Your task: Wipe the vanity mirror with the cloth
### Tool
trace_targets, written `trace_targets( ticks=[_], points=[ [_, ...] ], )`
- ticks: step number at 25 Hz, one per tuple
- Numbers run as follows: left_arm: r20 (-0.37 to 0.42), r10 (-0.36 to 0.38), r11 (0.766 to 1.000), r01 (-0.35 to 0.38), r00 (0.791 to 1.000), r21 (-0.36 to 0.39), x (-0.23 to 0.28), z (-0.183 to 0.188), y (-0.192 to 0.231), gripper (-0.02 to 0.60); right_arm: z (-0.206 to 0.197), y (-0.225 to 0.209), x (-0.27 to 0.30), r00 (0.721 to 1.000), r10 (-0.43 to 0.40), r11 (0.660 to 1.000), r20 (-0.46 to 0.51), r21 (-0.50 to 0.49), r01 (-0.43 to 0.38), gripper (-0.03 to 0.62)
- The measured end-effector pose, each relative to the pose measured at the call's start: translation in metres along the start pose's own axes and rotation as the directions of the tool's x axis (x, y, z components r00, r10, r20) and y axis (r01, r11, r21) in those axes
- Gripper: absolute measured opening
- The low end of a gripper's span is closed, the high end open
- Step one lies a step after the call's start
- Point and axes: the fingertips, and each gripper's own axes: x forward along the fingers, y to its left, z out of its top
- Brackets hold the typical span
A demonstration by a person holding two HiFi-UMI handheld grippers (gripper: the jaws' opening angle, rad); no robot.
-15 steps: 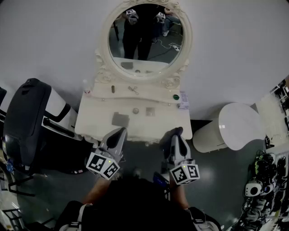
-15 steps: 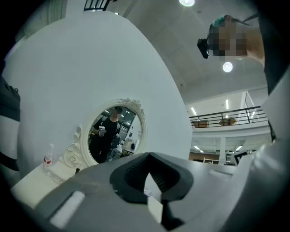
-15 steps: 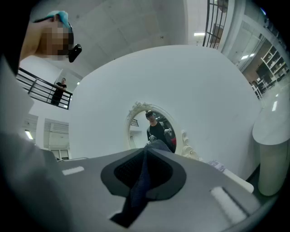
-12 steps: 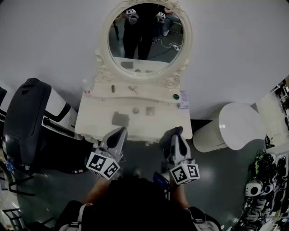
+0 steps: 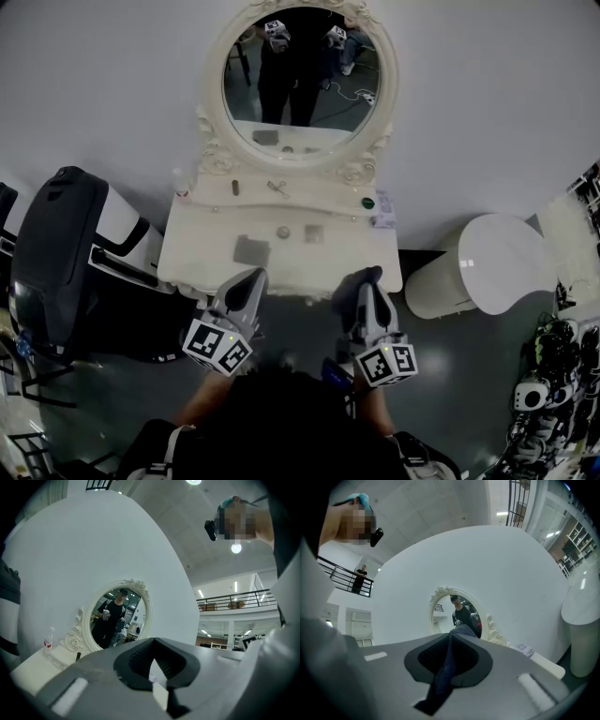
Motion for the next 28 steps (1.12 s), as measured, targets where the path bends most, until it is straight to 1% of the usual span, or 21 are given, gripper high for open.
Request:
trace_targets(
  ticks=[5,10,14,16,23,28],
  points=[
    [-0.008,0.021,1.000,-0.021,1.000,-0.001,0.012,-0.005,-0.002,-0.002,0.004,-0.017,0.006,1.000,0.008,0.999,0.006,0.036,-0.008,0.026],
    [-0.024,0.048,0.999,-0.047,0.999,0.013,0.020,-0.010,0.004,-0.002,0.004,-0.032,0.016,1.000,0.021,0.998,0.006,0.050,-0.022,0.026],
    [-0.017,0.083,0.996,-0.083,0.996,0.013,0.021,-0.008,0.014,-0.002,-0.002,-0.036,0.033,0.999,0.032,0.998,-0.001,0.062,-0.032,0.027],
    [-0.015,0.090,0.996,-0.090,0.996,0.020,0.025,-0.006,0.023,-0.002,-0.006,-0.035,0.043,0.999,0.033,0.997,-0.009,0.064,-0.032,0.026],
    [-0.003,0.059,0.998,-0.059,0.998,0.022,0.064,0.009,0.068,-0.002,-0.011,-0.038,0.091,1.000,-0.007,0.999,0.002,0.048,0.007,0.028],
    [-0.008,0.013,1.000,-0.013,1.000,0.021,0.101,0.030,0.112,-0.002,-0.010,-0.035,0.143,0.998,-0.048,0.998,0.030,0.041,0.046,0.028]
  ],
)
